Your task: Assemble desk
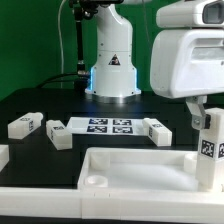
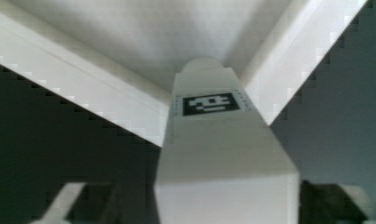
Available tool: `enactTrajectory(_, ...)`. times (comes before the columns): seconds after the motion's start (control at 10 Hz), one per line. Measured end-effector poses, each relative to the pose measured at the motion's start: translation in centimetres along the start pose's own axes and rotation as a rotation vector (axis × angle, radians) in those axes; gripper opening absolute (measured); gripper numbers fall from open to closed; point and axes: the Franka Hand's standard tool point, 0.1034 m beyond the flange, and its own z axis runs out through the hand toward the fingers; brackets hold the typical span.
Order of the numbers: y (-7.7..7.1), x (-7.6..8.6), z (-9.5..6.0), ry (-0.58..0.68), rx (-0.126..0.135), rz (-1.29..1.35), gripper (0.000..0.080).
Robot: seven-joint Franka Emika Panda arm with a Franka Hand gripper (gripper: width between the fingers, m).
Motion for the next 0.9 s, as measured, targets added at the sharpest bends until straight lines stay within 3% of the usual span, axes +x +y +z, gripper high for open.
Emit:
enactTrajectory(0.1, -0.02, 0.00, 0.00, 0.000, 0.000, 0.000, 0.0296)
enactTrajectory(0.4, -0.01, -0.01, 0.02, 0.000, 0.001, 0.064, 0.0290)
enactTrajectory(0.9, 0.16, -0.01, 0.18, 0.005, 0.015, 0.557, 0.0290)
